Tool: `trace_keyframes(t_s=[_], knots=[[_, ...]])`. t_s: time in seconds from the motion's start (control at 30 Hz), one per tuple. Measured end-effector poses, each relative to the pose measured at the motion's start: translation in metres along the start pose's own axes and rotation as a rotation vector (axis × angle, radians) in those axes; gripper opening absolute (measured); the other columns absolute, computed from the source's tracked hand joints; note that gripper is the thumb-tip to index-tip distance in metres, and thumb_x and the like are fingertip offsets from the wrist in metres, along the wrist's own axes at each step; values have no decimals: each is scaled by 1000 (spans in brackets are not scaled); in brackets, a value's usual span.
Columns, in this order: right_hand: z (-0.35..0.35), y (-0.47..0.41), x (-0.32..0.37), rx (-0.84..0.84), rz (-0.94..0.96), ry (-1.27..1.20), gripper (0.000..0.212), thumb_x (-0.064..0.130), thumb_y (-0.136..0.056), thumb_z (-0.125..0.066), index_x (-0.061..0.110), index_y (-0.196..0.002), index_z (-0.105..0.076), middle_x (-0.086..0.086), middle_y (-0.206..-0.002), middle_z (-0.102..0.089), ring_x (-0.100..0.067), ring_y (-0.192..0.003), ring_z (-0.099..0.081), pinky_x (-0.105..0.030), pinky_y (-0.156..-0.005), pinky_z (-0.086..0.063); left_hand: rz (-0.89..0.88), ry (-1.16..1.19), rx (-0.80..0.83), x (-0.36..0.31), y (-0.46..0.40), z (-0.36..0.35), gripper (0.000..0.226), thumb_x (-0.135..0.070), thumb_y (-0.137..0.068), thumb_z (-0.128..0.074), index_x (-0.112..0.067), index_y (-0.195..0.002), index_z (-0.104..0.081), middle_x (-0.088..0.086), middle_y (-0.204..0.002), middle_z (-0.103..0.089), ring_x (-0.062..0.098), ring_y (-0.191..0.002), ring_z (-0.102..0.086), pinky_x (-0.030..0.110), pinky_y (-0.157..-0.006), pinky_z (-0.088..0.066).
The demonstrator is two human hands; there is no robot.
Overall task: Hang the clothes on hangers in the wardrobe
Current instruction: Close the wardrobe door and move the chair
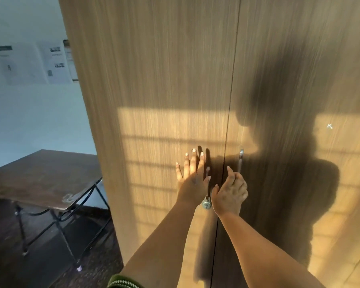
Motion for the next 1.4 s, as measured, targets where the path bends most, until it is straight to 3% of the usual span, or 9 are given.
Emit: trace_keyframes(t_s=[0.2,0.37,0.53,0.6,0.83,0.93,1.07,1.2,1.4], knots=[[-36,76,57,199,211,-26,62,32,-89,-57,24,-143,-26,-7,-147,-28,-29,-138,-27,-50,-112,-28,154,-124,49,91,93,11,83,-49,-99,-33,-26,-146,31,4,-158,23,28,-147,17,51,-115,14],[-63,158,123,350,309,-39,61,31,-85,-58,18,-141,-39,-13,-143,-38,-31,-130,-36,-47,-106,-32,351,-249,166,171,191,43,75,-53,-101,-19,-26,-142,37,1,-153,34,25,-139,34,53,-111,21],[-89,276,200,476,543,-58,73,27,-61,-75,19,-130,-52,-14,-123,-54,-34,-106,-51,-47,-84,-46,476,-284,243,244,312,98,83,-49,-91,-48,-19,-153,-3,8,-162,-11,32,-148,-11,57,-115,-9],[-91,334,236,527,592,-108,74,26,-58,-77,20,-128,-53,-11,-121,-53,-34,-102,-51,-46,-80,-47,521,-357,306,278,372,129,87,-48,-90,-52,-18,-154,-3,9,-162,-9,33,-148,-12,56,-115,-10],[-66,572,365,817,742,-277,67,29,-76,-70,23,-137,-43,-8,-134,-42,-30,-123,-41,-46,-95,-38,775,-524,413,368,585,279,90,-48,-86,-59,-16,-155,-10,7,-161,-7,29,-148,-10,51,-115,-5],[-40,669,407,932,833,-307,65,37,-83,-63,29,-140,-33,-5,-139,-34,-27,-128,-33,-42,-101,-34,933,-521,473,387,678,335,88,-46,-80,-67,-14,-152,-27,10,-157,-27,33,-143,-30,52,-113,-12],[-10,768,451,1133,842,-351,63,45,-87,-57,29,-140,-27,-5,-146,-25,-28,-134,-26,-43,-105,-30,1067,-576,441,397,771,399,70,-29,-98,-42,-17,-155,-5,4,-163,-6,26,-150,-3,50,-118,3],[15,836,485,1269,903,-350,69,51,-89,-54,26,-144,-22,-8,-151,-20,-28,-140,-21,-42,-109,-27,1234,-582,415,412,827,455,75,-17,-95,-41,-18,-155,5,-2,-163,-4,20,-150,0,46,-120,1],[9,901,524,1390,1071,-305,104,71,-76,-57,17,-150,-7,-13,-155,-11,-30,-144,-11,-42,-115,-21,1213,-729,597,471,863,494,80,-10,-96,-41,-17,-152,16,1,-163,6,23,-150,3,46,-120,2]])
Point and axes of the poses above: each hand's wrist, its own y-axis away from the middle knuckle, its own z-axis out of the back of the hand, x = y × z, the point moved 5 cm from there along -y, towards the middle knuckle
